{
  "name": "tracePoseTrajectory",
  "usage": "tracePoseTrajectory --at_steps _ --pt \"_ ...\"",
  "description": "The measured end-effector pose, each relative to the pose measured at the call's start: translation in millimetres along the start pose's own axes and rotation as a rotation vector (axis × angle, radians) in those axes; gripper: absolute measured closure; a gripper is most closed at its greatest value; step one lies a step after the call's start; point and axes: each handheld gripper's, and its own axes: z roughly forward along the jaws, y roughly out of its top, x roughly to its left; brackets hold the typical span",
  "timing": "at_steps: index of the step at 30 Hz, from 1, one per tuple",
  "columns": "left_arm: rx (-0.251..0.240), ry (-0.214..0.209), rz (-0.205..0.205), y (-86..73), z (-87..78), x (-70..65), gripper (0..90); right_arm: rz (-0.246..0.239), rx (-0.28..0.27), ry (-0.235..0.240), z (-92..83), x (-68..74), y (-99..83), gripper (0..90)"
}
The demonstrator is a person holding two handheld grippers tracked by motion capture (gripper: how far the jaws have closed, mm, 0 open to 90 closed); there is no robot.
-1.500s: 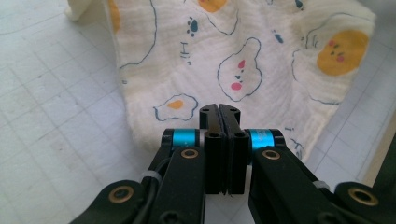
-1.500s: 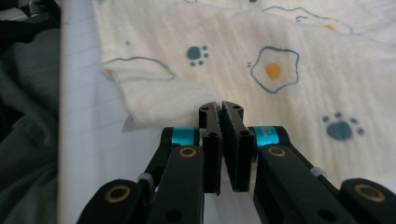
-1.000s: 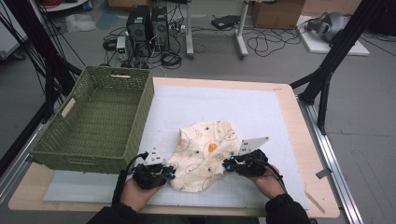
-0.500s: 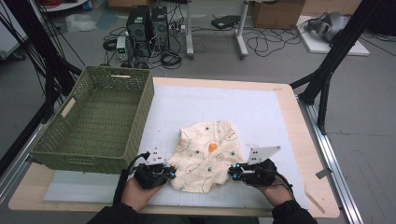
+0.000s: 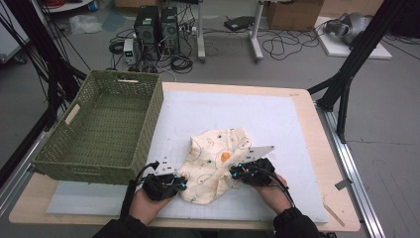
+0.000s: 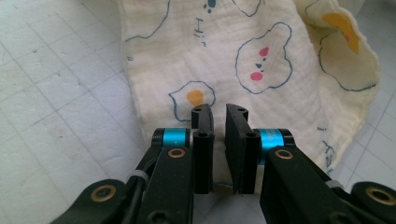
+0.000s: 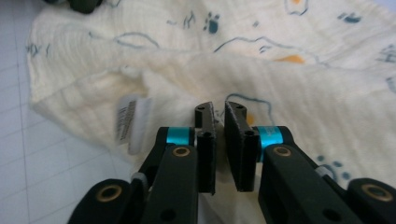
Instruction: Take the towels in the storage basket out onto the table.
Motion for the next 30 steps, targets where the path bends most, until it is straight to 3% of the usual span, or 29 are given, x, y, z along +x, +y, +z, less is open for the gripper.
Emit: tracePoseTrajectory --at_steps 5,9,11,13,16,18,23,29,30 --pt "0.0 0.001 0.001 -0.1 0.0 -0.4 80.2 0.005 0.019 0.045 4.5 2.2 -1.4 85.8" --pt "-0.001 -0.009 -0.004 -0.3 0.4 0.8 79.4 0.056 0.011 0.171 5.2 -1.8 -5.0 70.3" --pt "-0.001 -0.011 -0.006 -0.3 0.7 0.8 79.2 0.058 0.013 0.213 5.3 -2.0 -6.6 64.1" --pt "-0.002 -0.011 -0.008 -0.2 1.4 0.9 79.4 0.048 0.014 0.212 5.0 -0.6 -6.8 65.3" --pt "-0.002 -0.006 0.002 0.9 2.6 0.2 83.5 -0.002 0.029 0.159 4.7 2.8 -5.0 80.1" --pt "-0.005 0.002 0.001 1.5 1.9 -1.2 86.7 -0.017 0.032 0.164 3.1 3.1 -4.6 85.0" --pt "-0.027 -0.006 -0.012 1.7 -7.9 -8.7 88.7 -0.011 0.032 0.214 -19.1 -1.6 -11.4 85.8" --pt "-0.04 -0.061 -0.001 -0.8 -19.7 -27.7 88.7 0.001 0.003 0.236 -62.8 -3.7 -32.3 85.9" --pt "-0.039 -0.066 0.004 -0.9 -20.8 -31.0 88.9 0.008 -0.007 0.268 -68.9 -3.5 -35.5 85.7"
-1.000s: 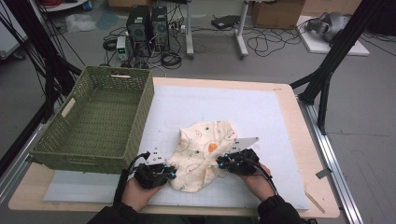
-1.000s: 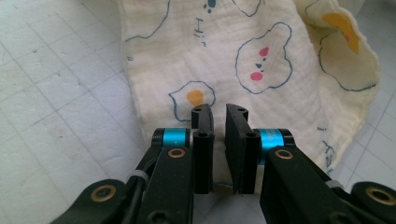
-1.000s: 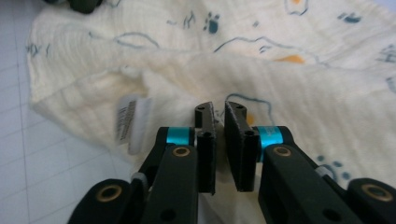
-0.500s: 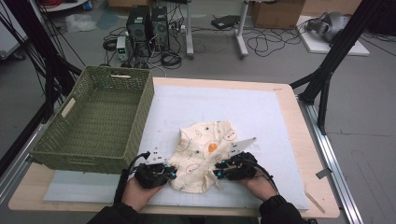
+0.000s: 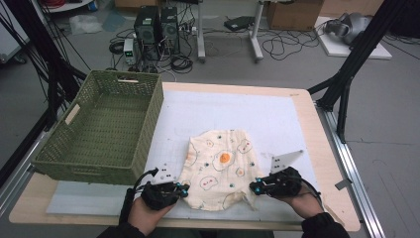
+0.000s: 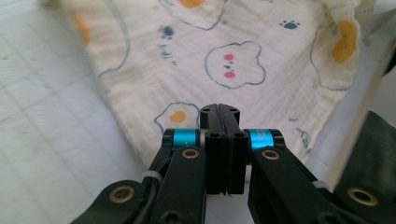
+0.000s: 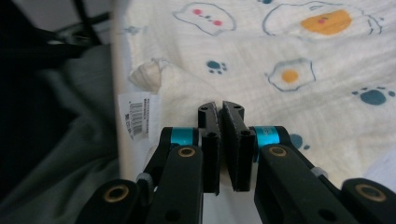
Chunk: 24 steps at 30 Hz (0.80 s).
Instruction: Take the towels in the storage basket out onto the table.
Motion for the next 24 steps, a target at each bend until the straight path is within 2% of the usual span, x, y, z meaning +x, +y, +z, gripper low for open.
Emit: tracePoseTrajectory --at_steps 1,3,6,10,12,15,17,18,20,22,24 --pt "-0.001 -0.001 0.01 0.2 -1.0 -2.3 88.8 -0.006 0.006 0.009 -4.8 2.8 -2.2 85.5" --pt "-0.006 -0.001 0.016 2.0 -1.9 -2.8 80.1 -0.018 0.002 -0.009 -12.9 6.0 -5.4 79.3" --pt "-0.016 0.014 0.013 6.7 1.3 3.7 78.0 0.01 -0.038 -0.036 -18.6 2.0 -8.9 73.4" --pt "0.001 0.026 0.027 12.5 11.5 15.7 75.0 0.032 -0.057 -0.088 -12.8 -8.7 -12.8 66.7" --pt "0.016 0.034 0.016 13.5 18.1 20.9 71.0 0.038 -0.038 -0.115 -7.7 -14.2 -14.7 63.4" --pt "0.043 0.046 0.011 14.4 27.5 27.3 68.5 0.045 -0.029 -0.19 -3.4 -22.5 -15.5 60.9" --pt "0.073 0.043 0.016 13.8 35.4 28.3 72.6 0.045 -0.052 -0.238 -5.2 -26.9 -14.8 62.3" --pt "0.066 0.052 0.031 13.2 37.5 27.1 77.9 0.06 -0.068 -0.257 -7.0 -29.2 -14.4 62.9" --pt "0.078 0.051 0.037 15.6 39.1 27.0 88.3 0.078 -0.065 -0.295 -7.9 -35.4 -13.6 64.4" --pt "0.08 0.068 0.037 17.1 37.7 26.3 89.4 0.094 -0.052 -0.309 -5.4 -41.4 -13.8 65.4" --pt "0.062 0.078 0.026 17.3 31.0 27.1 89.6 0.109 -0.047 -0.302 -1.9 -46.3 -13.8 65.9"
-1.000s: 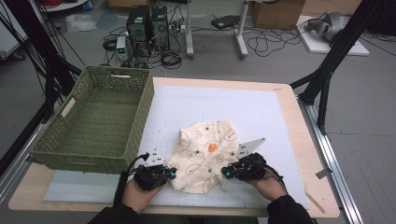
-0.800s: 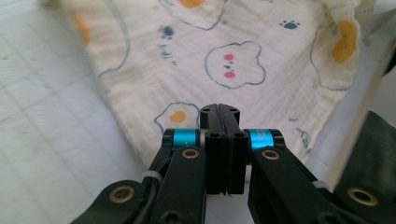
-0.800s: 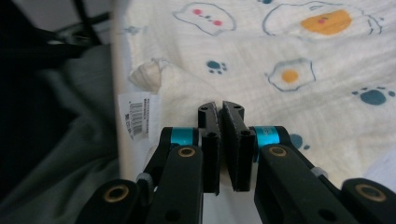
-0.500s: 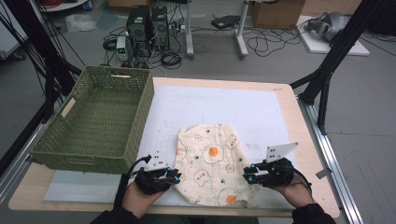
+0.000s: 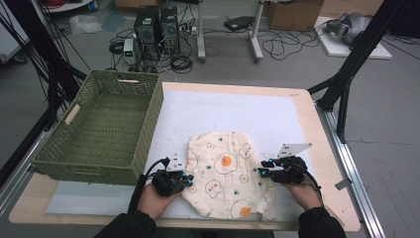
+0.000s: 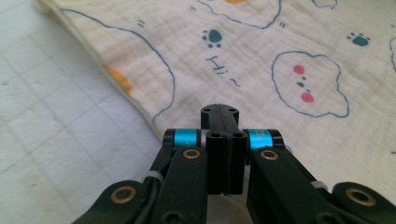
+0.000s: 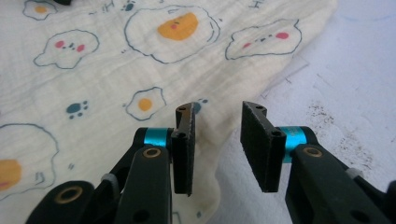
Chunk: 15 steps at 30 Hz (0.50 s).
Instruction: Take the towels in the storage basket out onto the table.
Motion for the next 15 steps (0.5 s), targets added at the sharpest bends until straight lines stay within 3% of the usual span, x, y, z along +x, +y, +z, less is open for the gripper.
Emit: tracePoseTrajectory --at_steps 3,9,11,12,15 --pt "-0.02 0.012 -0.007 -1.1 -12.7 2.2 89.6 0.011 0.012 0.025 5.4 0.1 1.6 67.9" --pt "-0.043 0.005 -0.006 -3.8 -38.5 0.4 89.4 -0.013 0.025 0.065 16.2 8.4 6.7 79.4" --pt "-0.051 -0.002 -0.009 -4.8 -40.0 2.1 87.7 -0.033 0.034 0.091 19.9 13.1 8.6 80.4" --pt "-0.048 0.001 -0.016 -4.6 -39.2 4.3 81.5 -0.033 0.038 0.1 20.8 14.9 9.7 79.4" --pt "-0.058 0.0 -0.034 -2.0 -32.4 10.3 78.9 -0.028 0.01 0.104 17.2 14.2 15.0 78.1"
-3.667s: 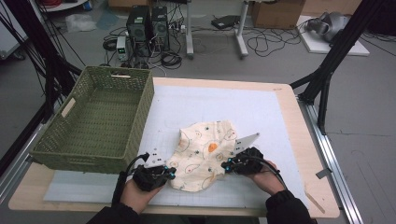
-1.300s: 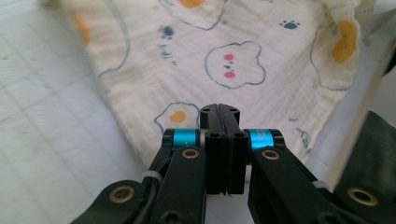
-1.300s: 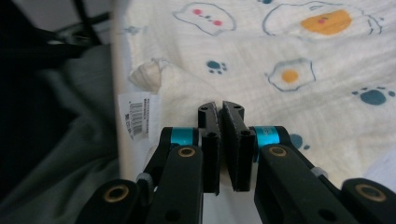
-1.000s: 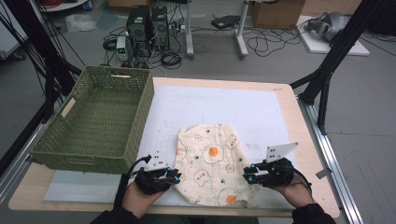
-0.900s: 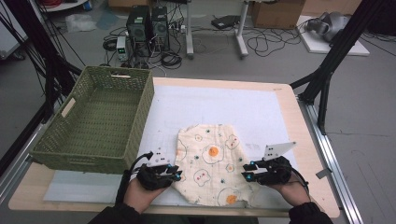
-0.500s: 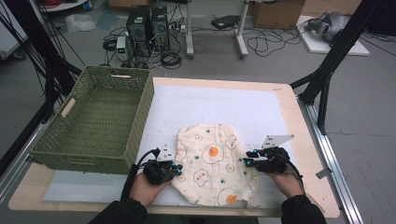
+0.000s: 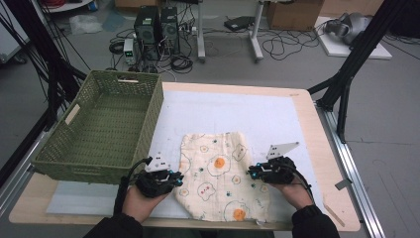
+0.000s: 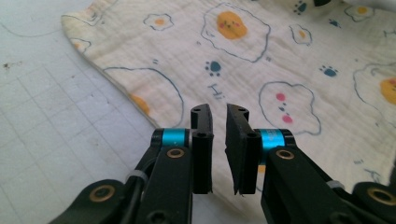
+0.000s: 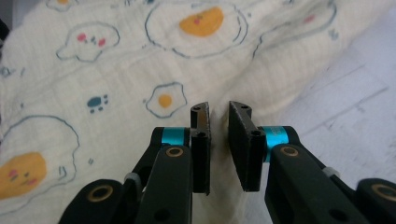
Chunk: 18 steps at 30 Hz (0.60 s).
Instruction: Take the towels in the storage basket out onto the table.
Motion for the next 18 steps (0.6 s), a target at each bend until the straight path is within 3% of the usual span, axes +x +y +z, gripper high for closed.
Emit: tracePoseTrajectory --at_steps 5,8,11,13,15,18 --pt "0.003 0.001 -0.006 6.2 18.3 4.2 77.9 0.026 -0.035 -0.053 -7.5 -11.7 10.2 75.6" --pt "0.01 0.007 -0.004 8.3 26.6 5.8 77.9 0.049 -0.025 -0.098 -4.6 -22.4 13.6 72.4" --pt "0.019 0.009 0.005 8.2 31.8 7.8 77.9 0.086 -0.008 -0.11 3.5 -32.7 13.0 64.8" --pt "0.025 0.006 0.001 7.5 34.6 9.3 77.9 0.108 0.012 -0.106 10.2 -37.6 11.3 64.5" --pt "0.043 0.004 0.0 7.0 37.4 10.7 78.7 0.114 0.02 -0.086 16.7 -39.1 11.3 68.9" --pt "0.07 -0.003 0.012 5.1 42.2 10.7 85.8 0.1 0.031 -0.039 22.5 -38.6 11.9 83.5"
